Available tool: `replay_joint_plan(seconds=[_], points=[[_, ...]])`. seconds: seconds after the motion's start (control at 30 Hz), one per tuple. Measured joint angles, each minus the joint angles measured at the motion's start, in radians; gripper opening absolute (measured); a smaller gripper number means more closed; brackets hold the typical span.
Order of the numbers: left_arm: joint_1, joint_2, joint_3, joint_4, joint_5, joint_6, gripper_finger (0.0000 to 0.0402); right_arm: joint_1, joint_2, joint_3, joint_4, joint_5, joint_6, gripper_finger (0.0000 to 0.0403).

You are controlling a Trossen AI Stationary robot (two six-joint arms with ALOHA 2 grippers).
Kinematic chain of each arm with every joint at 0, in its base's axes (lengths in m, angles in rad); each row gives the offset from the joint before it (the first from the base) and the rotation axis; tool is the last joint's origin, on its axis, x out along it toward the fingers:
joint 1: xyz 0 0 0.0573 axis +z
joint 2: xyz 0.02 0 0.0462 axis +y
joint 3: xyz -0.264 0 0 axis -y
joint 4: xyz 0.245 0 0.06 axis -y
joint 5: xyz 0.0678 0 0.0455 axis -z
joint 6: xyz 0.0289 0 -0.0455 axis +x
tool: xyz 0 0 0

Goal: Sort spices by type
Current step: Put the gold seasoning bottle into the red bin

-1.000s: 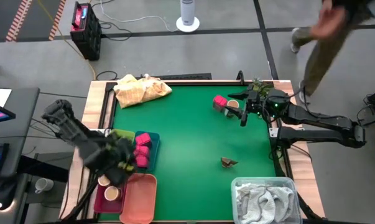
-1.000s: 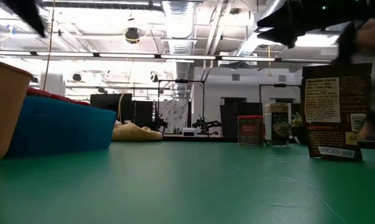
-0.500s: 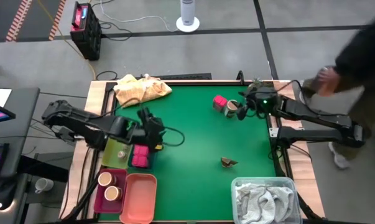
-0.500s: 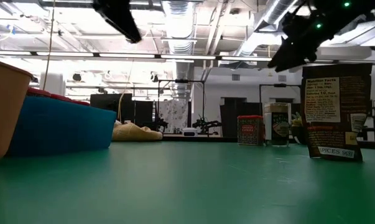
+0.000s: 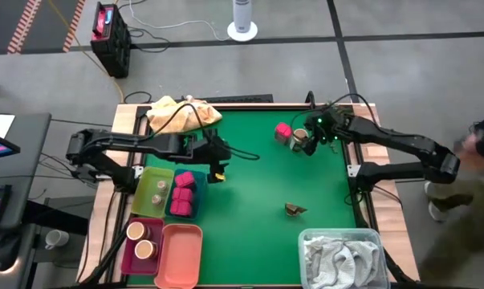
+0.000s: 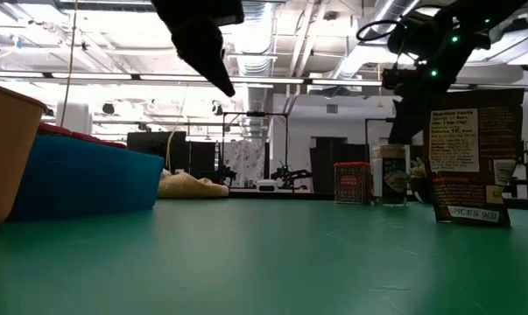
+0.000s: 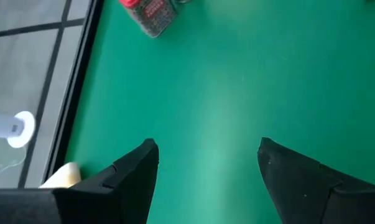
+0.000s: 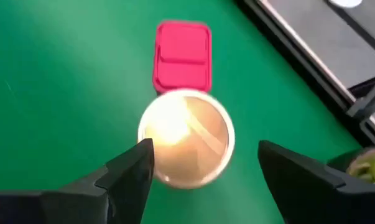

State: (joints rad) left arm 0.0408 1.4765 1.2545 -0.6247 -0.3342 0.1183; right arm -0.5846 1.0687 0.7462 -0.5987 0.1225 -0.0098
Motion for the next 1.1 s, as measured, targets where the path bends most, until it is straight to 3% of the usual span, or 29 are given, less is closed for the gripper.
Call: replay_joint_plan(seconds=[0.17,0.53,0.63,0.83,1.1], points=[[0.024,-0.008,0.0,-0.011,0.019,0.0,0.0261,-0.016,-0.002,0.0,-0.002,-0.075,-0.026,0.0344],[0.034,-0.011,0.0,-0.048,0.02,-0.01,0.0261,0.0,0.13,0.0,0.017,-0.071,-0.059,0.0375],[0.034,-0.011,0.0,-0.049,0.018,0.002,0.0261,0.005,0.142,0.017,0.045,-0.064,-0.046,0.0362],[0.034,-0.026,0.0,-0.072,0.028,-0.005,0.0261,0.008,0.149,0.019,0.09,-0.072,-0.044,0.0295],[0.02,-0.104,0.0,-0.127,0.051,-0.066,0.0261,0.026,0.127,0.063,-0.035,-0.072,-0.03,0.0295]])
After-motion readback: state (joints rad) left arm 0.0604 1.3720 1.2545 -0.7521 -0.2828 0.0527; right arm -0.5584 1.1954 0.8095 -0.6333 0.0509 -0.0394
